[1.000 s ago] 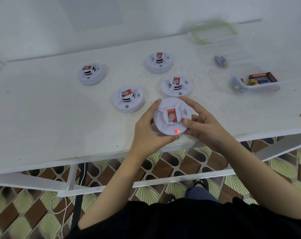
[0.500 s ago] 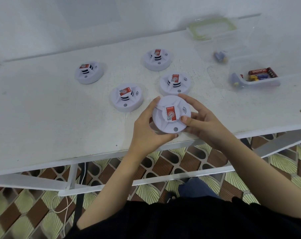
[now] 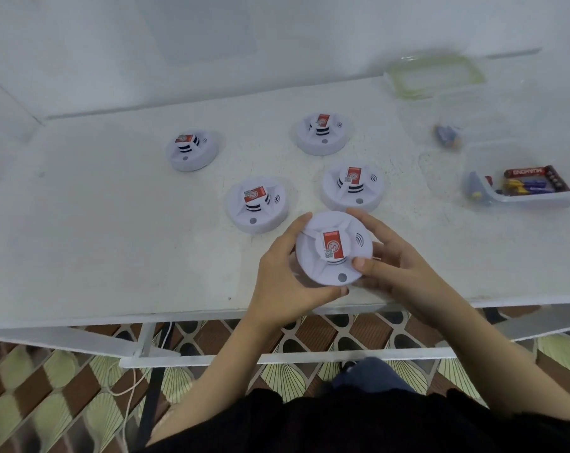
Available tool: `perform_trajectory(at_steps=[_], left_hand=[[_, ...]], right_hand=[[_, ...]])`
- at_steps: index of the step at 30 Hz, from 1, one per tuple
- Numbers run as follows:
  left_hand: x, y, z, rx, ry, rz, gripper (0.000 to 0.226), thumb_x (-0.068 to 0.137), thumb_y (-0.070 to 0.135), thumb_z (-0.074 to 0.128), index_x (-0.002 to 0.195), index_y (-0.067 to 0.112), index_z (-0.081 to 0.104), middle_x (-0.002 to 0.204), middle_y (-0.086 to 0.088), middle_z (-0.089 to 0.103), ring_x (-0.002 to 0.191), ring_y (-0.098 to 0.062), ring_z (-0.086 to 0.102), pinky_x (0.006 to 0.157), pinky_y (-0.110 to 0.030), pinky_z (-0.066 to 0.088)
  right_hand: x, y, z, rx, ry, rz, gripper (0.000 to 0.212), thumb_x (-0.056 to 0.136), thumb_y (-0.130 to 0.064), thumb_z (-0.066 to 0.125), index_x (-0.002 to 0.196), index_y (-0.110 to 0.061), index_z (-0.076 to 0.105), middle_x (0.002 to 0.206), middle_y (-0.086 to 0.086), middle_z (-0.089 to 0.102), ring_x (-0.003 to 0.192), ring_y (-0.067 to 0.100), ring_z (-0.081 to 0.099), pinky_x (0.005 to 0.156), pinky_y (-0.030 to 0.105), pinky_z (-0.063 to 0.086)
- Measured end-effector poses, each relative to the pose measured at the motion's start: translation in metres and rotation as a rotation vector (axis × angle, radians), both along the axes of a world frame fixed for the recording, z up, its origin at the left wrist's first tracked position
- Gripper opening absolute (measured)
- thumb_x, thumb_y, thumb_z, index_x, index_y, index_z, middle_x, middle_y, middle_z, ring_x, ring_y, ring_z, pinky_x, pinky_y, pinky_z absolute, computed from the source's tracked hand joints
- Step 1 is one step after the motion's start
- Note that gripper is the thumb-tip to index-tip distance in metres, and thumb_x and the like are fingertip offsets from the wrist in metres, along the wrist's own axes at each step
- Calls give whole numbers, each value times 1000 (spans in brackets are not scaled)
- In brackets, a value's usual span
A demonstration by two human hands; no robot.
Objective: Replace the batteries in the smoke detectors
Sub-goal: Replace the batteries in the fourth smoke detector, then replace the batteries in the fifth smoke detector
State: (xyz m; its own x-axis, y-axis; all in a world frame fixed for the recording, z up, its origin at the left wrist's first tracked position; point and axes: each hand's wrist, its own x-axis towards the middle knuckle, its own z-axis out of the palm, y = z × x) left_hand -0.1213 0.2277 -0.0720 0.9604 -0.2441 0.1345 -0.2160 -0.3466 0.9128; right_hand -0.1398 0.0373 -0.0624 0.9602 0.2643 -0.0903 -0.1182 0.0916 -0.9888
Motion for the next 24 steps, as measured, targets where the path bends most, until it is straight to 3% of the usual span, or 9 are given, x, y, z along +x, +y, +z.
perform_trajectory(at_steps=[3,7,9,13,17,20,22,24], left_hand=[[12,11,14,50,-3,4,96,49,44,89,133,25,48,127,15,58,119,2,52,95,-14,44],[50,24,41,131,-39,19,97,41,55,85,129,29,52,121,17,61,113,-2,56,90,-16,47],[72,31,52,159,-29,46,96,36,56,83,125,35,54,115,21,62,107,3,56,83,-9,44],[117,41,66,268,-10,54,104,35,56,81,130,26,52,119,17,60,107,5,53,79,-2,40],[164,57,66,374,100,36,113,32,54,80,135,21,48,124,13,58,109,-1,55,87,-15,45],[193,65,64,453,156,26,108,35,42,85,134,19,48,116,16,57,109,-9,54,81,-15,43],[210,70,64,492,130,26,102,41,34,89,134,20,48,110,18,55,109,-9,52,80,-15,44],[226,78,61,571,80,21,105,45,34,94,137,22,47,121,8,55,119,-13,47,89,-23,42]], right_hand=[[16,-3,14,-28,-11,98,74,75,-15,68,138,-37,37,122,-6,63,110,14,61,79,26,54],[59,-1,46,-286,-150,211,81,74,-14,78,133,-48,34,129,-20,50,113,4,55,84,26,54],[88,1,60,-476,-270,189,77,69,-23,82,127,-49,38,124,-24,46,109,1,52,82,19,50],[150,11,70,-843,-443,243,95,64,-44,81,143,-28,31,134,-11,42,109,4,44,87,18,34],[202,33,69,-1062,-566,282,95,61,-57,77,141,-22,38,130,-2,50,118,17,45,97,30,32],[230,51,61,-1275,-620,272,92,62,-66,71,138,-24,39,129,-4,53,119,20,45,97,36,27],[244,61,57,-1372,-626,277,90,65,-69,67,138,-25,39,129,-5,54,119,21,44,96,38,25],[257,69,56,-1421,-628,274,81,68,-67,65,134,-25,44,124,-5,56,116,22,45,93,38,25]])
